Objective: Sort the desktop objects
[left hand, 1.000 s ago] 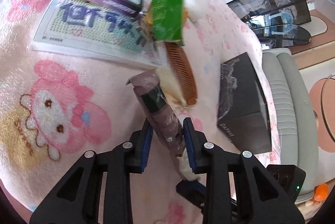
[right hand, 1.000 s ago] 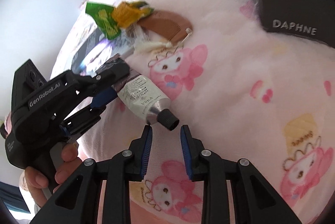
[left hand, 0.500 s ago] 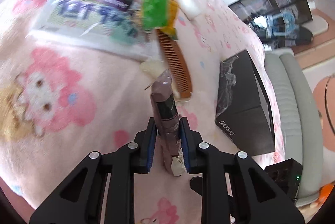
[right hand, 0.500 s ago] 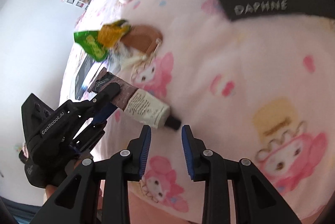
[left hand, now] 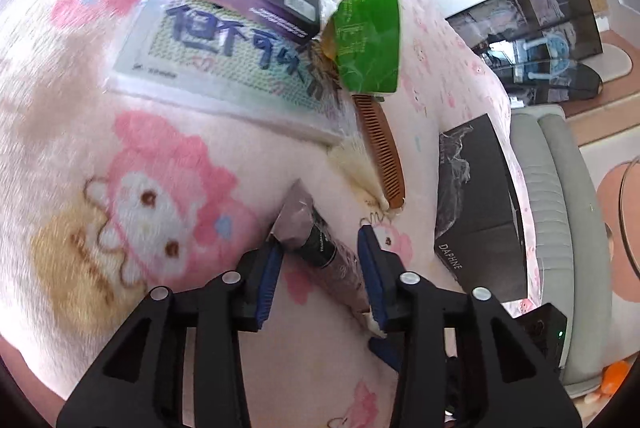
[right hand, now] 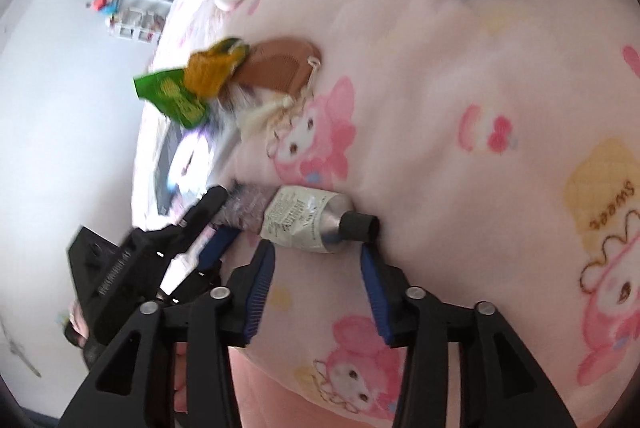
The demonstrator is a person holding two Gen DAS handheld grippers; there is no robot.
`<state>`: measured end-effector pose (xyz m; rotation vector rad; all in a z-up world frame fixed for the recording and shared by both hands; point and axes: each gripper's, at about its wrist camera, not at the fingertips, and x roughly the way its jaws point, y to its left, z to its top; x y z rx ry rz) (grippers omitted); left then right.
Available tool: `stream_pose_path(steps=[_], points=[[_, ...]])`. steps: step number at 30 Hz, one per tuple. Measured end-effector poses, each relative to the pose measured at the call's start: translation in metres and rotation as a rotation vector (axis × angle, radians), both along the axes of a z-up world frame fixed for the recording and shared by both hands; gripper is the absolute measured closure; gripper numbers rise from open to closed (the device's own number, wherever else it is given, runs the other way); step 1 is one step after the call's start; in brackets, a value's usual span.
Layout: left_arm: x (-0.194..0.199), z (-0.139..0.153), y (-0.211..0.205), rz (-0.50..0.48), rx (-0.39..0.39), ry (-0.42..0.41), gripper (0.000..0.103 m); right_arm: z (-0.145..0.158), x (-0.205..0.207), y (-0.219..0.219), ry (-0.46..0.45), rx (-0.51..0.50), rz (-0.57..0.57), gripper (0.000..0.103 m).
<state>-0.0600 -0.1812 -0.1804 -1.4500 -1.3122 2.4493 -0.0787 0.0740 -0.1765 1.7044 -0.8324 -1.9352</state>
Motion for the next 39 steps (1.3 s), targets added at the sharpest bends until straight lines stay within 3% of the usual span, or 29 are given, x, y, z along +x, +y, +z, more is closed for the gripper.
stream_pose_path(steps=[8,18,25,39], points=[[0.016,-0.001,-0.004,-0.016,0.038,-0.005,0.07,-0.003,-0.008,-0.009,-0.019,0.035,-0.045,0.061],[0.021,0.0,-0.009,-0.007,0.068,-0.001,0.07,0.002,-0.01,-0.003,0.051,0.154,-0.068,0.061],[0.018,0.001,-0.005,-0.026,0.02,0.018,0.07,-0.003,-0.02,-0.008,0.073,0.166,-0.034,0.061],[0.013,0.052,0.016,-0.065,0.045,0.146,0.07,0.058,-0.016,0.025,0.251,0.142,-0.058,0.064]])
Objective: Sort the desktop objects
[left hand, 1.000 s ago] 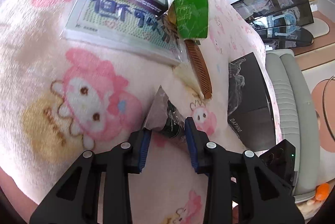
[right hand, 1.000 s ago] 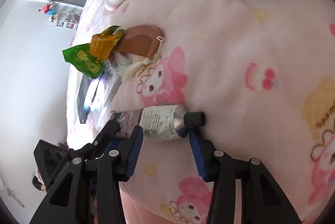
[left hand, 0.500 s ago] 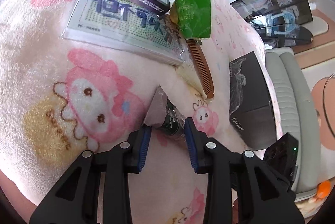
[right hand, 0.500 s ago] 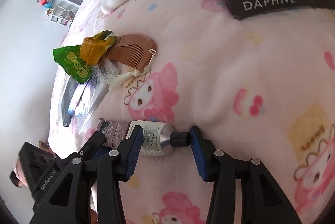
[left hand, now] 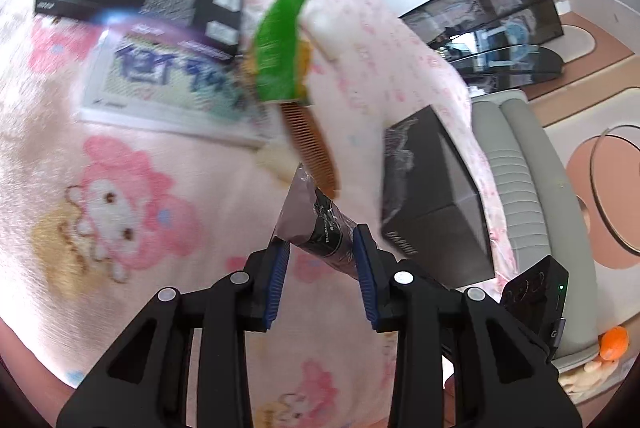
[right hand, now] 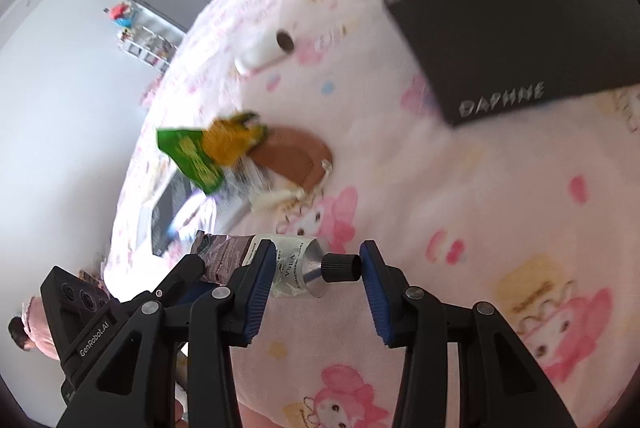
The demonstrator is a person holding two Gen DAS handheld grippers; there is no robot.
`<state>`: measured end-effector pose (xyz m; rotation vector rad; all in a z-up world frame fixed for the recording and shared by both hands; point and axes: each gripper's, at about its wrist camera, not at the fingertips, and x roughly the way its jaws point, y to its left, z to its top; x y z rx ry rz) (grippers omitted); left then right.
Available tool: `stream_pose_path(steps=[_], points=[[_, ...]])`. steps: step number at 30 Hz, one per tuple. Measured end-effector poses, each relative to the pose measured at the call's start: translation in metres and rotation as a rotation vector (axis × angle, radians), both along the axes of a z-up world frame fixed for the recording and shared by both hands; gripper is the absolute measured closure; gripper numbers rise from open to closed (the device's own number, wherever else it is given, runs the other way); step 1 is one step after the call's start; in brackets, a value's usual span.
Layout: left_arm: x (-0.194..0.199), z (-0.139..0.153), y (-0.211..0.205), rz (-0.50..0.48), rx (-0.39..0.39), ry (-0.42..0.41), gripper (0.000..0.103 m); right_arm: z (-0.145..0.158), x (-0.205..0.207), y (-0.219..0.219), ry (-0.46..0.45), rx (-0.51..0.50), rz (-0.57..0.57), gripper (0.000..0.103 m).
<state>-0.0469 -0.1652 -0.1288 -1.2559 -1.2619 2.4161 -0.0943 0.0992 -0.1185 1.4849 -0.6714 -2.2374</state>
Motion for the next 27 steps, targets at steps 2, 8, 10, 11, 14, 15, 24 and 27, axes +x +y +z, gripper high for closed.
stream_pose_path(steps=[2,8,10,11,14,15,24,27], points=[[-0.008,0.011,0.012,-0.024,0.0,0.021,0.07,0.01,-0.001,0.011,0.02,-0.003,-0.015,0.064],[-0.041,0.046,0.059,-0.108,0.007,0.088,0.07,0.05,-0.015,0.063,0.084,-0.008,-0.086,0.064],[-0.06,0.055,0.078,-0.137,0.022,0.102,0.07,0.062,-0.022,0.079,0.111,-0.006,-0.111,0.064],[-0.069,0.06,0.088,-0.152,0.023,0.111,0.07,0.067,-0.027,0.09,0.123,-0.007,-0.127,0.064],[-0.097,0.075,0.122,-0.196,0.008,0.142,0.07,0.082,-0.046,0.125,0.146,-0.008,-0.177,0.064],[-0.107,0.079,0.133,-0.209,0.009,0.149,0.071,0.085,-0.053,0.135,0.149,-0.008,-0.189,0.064],[-0.206,0.067,0.206,-0.195,0.084,0.071,0.07,0.099,-0.138,0.198,0.134,0.069,-0.248,0.064],[-0.229,0.057,0.215,-0.142,0.08,0.039,0.07,0.091,-0.176,0.203,0.092,0.084,-0.216,0.064]])
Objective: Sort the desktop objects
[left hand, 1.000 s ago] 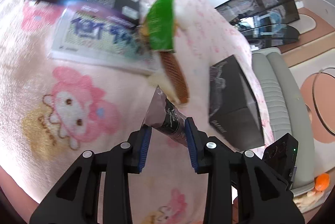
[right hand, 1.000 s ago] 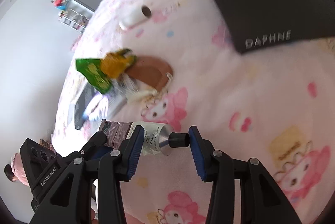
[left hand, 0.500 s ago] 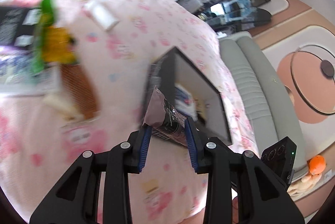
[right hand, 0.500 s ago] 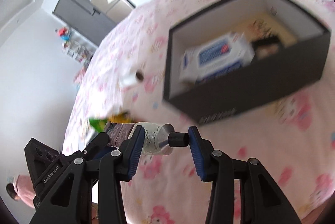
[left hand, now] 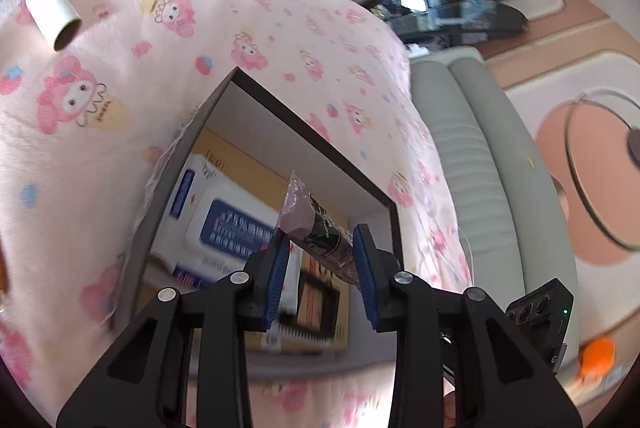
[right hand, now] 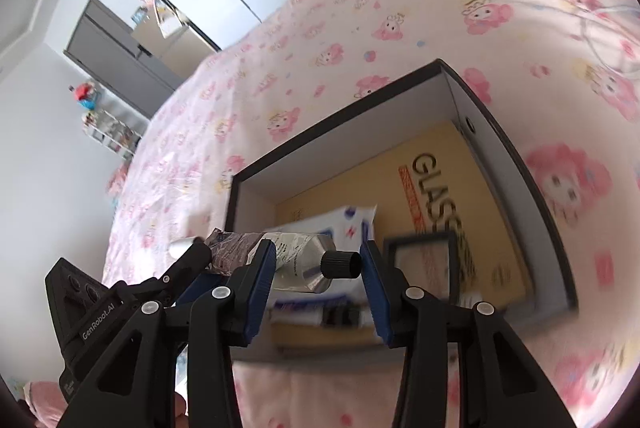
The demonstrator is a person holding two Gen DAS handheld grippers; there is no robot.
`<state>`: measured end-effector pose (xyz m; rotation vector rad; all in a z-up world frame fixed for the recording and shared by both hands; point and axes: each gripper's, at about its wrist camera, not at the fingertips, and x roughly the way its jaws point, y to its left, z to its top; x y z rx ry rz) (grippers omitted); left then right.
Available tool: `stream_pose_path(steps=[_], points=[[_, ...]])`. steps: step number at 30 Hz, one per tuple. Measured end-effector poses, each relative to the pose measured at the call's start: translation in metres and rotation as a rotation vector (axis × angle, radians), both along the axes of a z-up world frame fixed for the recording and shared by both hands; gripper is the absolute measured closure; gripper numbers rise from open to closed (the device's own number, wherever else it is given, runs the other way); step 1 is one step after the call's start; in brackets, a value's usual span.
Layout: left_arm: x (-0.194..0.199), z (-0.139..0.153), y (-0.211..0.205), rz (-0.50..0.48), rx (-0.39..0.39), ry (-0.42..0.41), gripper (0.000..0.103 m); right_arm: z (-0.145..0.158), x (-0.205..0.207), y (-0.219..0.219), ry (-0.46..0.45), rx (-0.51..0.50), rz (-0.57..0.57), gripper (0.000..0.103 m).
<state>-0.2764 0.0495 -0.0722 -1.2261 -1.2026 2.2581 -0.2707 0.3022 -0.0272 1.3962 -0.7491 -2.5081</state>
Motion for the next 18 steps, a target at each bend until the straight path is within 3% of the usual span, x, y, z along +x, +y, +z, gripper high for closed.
stream_pose_path(steps=[10,18], points=[[-0.063,-0.043,0.012,0.067,-0.049,-0.154,0.07,-0.051,-0.092,0.006,-0.137,-0.013,0.05,0.063],[-0.077,-0.048,0.015,0.045,-0.078,-0.196,0.07,-0.063,-0.113,-0.003,-0.152,0.051,0.029,0.062]])
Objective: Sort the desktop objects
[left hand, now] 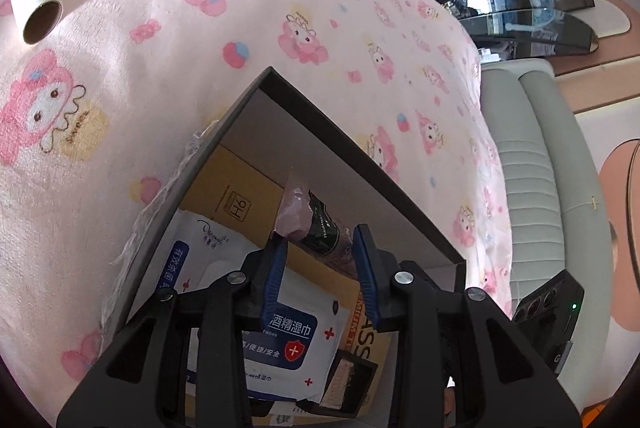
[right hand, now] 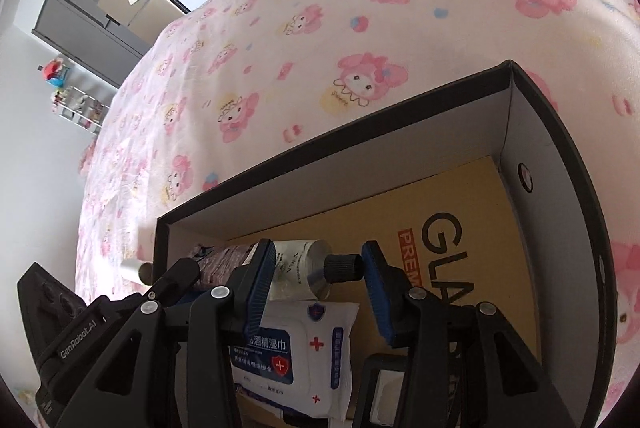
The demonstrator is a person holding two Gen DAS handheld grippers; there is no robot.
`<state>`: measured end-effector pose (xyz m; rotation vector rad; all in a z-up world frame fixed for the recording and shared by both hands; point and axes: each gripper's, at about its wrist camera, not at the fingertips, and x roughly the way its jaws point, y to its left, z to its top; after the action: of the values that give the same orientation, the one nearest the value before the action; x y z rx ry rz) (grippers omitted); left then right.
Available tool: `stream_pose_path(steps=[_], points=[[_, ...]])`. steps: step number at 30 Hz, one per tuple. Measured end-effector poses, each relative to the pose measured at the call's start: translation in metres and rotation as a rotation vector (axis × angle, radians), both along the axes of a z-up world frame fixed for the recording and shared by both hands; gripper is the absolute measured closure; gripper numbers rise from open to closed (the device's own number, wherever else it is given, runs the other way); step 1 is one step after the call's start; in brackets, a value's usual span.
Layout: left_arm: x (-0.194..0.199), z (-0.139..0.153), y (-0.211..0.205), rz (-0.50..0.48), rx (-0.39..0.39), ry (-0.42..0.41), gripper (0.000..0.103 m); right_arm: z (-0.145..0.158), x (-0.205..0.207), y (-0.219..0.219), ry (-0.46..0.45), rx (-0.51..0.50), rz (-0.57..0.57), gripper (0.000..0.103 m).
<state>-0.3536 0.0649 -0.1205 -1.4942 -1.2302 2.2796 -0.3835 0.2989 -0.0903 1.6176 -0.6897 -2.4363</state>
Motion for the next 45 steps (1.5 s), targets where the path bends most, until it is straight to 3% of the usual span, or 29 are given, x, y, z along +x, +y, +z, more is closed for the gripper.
stream_pose_path(steps=[5,7,10,21,28,36,40,45], points=[[0.001,0.006,0.002,-0.017,-0.028,-0.004,0.063,0.005,0.007,-0.003,0.013,0.026,-0.006,0.061],[0.003,0.012,0.004,-0.031,-0.023,0.013,0.05,0.01,0.01,-0.006,0.026,0.046,0.005,0.06],[0.007,0.022,0.003,-0.041,-0.041,0.037,0.044,0.02,0.016,-0.008,0.048,0.069,0.017,0.06],[0.053,0.057,-0.018,-0.09,-0.099,0.148,0.045,0.048,0.066,-0.027,0.126,0.139,0.071,0.06],[0.101,0.094,-0.032,-0.133,-0.287,0.253,0.045,0.075,0.12,-0.064,0.22,0.216,0.128,0.06],[0.164,0.123,-0.056,-0.183,-0.62,0.345,0.042,0.096,0.18,-0.112,0.324,0.324,0.105,0.059],[0.194,0.127,-0.072,-0.188,-0.71,0.35,0.039,0.095,0.209,-0.13,0.331,0.331,0.105,0.054],[0.228,0.126,-0.086,-0.189,-0.756,0.346,0.036,0.088,0.242,-0.149,0.316,0.312,0.128,0.054]])
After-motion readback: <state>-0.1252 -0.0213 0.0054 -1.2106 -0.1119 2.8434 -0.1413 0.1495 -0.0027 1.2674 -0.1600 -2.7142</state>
